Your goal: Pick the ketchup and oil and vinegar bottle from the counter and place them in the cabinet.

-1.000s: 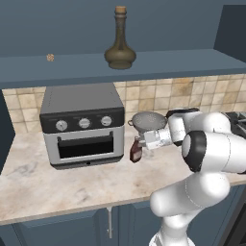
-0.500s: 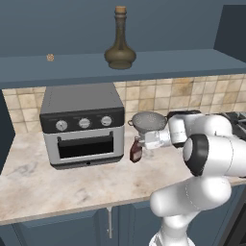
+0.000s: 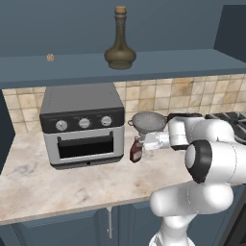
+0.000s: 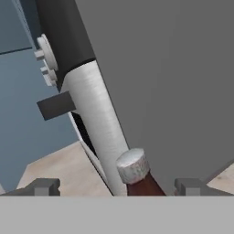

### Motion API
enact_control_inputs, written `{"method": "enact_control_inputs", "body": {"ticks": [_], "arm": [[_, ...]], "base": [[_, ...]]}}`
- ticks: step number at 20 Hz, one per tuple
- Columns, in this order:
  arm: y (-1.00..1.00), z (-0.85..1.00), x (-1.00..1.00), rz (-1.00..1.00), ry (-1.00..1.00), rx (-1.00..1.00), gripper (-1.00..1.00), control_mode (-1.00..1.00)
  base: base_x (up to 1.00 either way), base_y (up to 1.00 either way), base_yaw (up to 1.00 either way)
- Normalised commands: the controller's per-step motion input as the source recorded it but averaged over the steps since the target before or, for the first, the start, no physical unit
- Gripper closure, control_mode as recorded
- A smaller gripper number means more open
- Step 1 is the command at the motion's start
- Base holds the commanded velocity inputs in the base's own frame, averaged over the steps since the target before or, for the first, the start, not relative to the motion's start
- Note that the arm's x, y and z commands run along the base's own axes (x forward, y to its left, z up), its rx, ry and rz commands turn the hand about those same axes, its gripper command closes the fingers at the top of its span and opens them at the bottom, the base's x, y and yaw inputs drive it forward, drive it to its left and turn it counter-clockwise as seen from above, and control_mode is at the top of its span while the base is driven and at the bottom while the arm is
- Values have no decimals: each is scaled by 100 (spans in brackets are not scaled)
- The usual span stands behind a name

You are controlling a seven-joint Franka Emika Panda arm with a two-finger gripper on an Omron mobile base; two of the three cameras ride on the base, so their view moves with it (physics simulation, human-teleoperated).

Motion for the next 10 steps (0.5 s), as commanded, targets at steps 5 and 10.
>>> {"method": "enact_control_inputs", "body": {"ticks": [5, 10], "arm": [[7, -1, 0, 0, 0, -1, -100, -100], [7, 0, 2, 0, 0, -1, -100, -100]], "base": [[0, 0, 0], [0, 0, 0]]}}
